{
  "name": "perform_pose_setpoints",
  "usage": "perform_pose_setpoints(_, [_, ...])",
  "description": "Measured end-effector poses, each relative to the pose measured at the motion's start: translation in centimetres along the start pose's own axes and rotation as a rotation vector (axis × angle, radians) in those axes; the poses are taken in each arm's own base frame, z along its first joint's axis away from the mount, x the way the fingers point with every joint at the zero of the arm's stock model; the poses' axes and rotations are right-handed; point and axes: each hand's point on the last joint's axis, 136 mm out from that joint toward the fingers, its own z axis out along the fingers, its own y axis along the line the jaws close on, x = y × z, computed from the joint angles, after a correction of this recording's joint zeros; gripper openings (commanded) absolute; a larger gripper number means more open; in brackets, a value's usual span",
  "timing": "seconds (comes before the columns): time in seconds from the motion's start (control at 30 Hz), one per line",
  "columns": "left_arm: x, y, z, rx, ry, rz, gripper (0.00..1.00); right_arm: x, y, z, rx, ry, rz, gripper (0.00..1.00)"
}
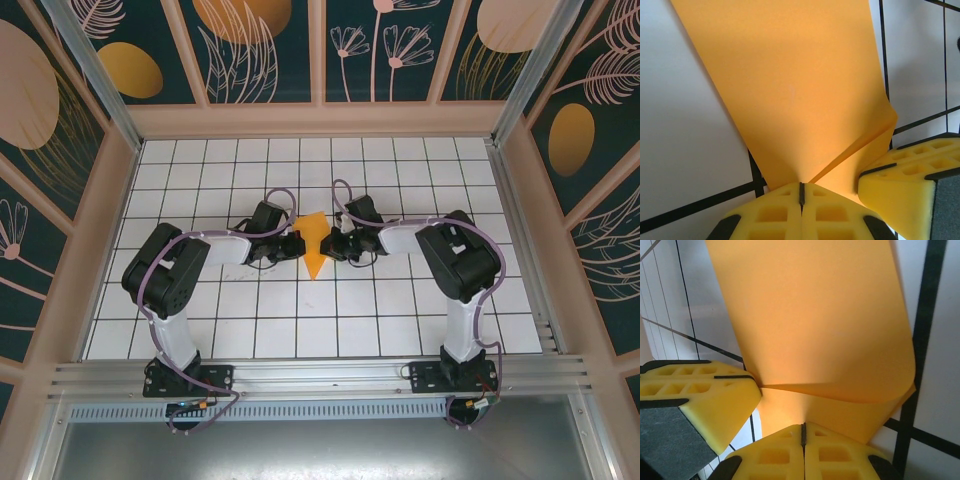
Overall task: Fold a paper plane with a square sheet of paper (pick it up from the middle)
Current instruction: Third fold the triangle at the center of the table.
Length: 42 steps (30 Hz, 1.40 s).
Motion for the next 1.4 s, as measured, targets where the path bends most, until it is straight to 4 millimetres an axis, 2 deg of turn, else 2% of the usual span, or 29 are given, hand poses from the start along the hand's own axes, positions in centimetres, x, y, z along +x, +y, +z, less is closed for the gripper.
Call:
perform_pose_setpoints(0.13, [-0.1, 0.2, -0.2, -0.019, -0.007, -0.002, 0.02, 0.1, -0.1, 0.0, 0.0, 0.0, 0.004, 0.06])
perform_pose_setpoints(0.27, [-0.4, 0.9, -1.0, -0.087, -0.031, -0.006, 0.22, 0.3, -0.1, 0.2, -0.004, 0.0, 0.013, 0.05])
perform_pose_setpoints(0.37, [-1.4, 1.2, -2.7, -0.132, -0.085, -0.025, 0.27, 0.4, -0.1, 0.2, -0.009, -0.011, 0.042, 0.05])
perform_pose_setpoints(0.5, [-2.2, -0.3, -5.2, -0.085, -0.155, -0.037, 0.23, 0.6, 0.0, 0.2, -0.005, -0.033, 0.096, 0.05])
perform_pose_setpoints(0.6, [-1.6, -1.6, -5.9, -0.018, -0.157, -0.046, 0.15, 0.8, 0.1, 0.3, -0.008, -0.046, 0.141, 0.05])
perform_pose_setpoints(0.77, [1.7, -3.2, -4.8, 0.072, -0.068, -0.056, 0.04, 0.9, 0.1, 0.3, -0.014, -0.057, 0.202, 0.05])
perform_pose_setpoints(0.87, [3.5, -3.5, -4.2, 0.101, -0.018, -0.062, 0.0, 0.9, 0.2, 0.3, -0.016, -0.058, 0.218, 0.05])
perform_pose_setpoints(1.13, [4.9, -3.2, -2.7, 0.121, 0.05, -0.084, 0.0, 0.9, 0.2, 0.3, -0.019, -0.059, 0.233, 0.05])
perform_pose_setpoints(1.4, [6.1, -1.7, -1.2, 0.086, 0.096, -0.106, 0.0, 1.0, 0.3, 0.2, -0.024, -0.056, 0.209, 0.06])
